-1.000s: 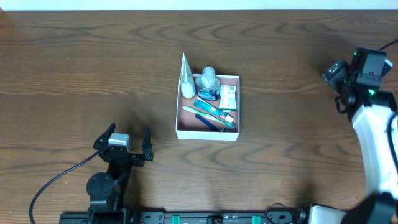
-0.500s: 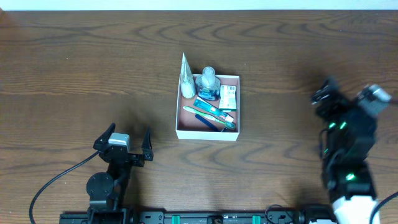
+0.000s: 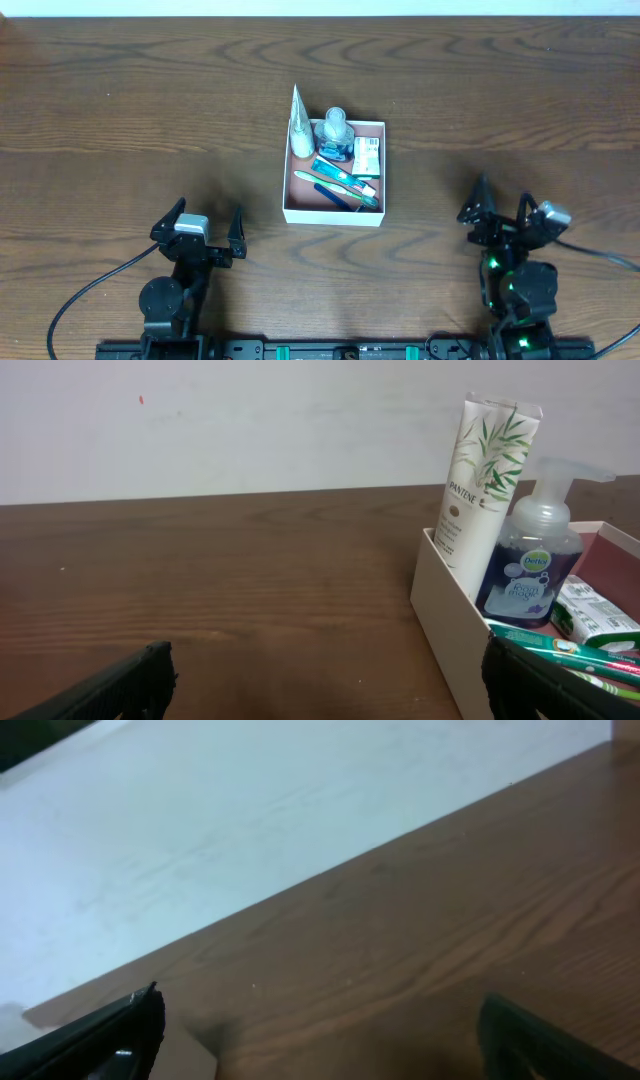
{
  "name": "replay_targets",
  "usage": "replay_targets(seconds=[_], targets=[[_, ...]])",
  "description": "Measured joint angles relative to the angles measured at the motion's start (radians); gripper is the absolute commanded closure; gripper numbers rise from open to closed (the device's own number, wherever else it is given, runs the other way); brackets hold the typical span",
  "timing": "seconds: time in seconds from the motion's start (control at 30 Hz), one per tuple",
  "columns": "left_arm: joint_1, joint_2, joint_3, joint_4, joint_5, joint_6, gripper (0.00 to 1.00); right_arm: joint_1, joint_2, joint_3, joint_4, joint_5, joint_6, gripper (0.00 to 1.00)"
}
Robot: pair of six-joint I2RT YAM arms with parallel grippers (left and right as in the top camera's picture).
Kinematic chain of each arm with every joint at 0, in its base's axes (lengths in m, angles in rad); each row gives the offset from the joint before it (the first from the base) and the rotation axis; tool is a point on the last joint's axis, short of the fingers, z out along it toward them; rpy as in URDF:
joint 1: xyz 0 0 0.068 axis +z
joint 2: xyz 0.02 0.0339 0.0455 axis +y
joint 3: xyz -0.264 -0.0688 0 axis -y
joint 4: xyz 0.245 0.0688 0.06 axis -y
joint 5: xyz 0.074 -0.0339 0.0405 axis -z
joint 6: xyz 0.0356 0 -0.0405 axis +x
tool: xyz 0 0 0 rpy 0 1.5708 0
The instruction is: Pack container
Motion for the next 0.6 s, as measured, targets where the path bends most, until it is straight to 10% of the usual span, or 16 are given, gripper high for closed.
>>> replay_targets(seconds=[0.6], targets=[[0.0, 0.0, 0.0, 0.0, 0.0, 0.0, 0.02, -0.004, -0.187, -0.032, -0.269, -0.126, -0.229, 0.01]])
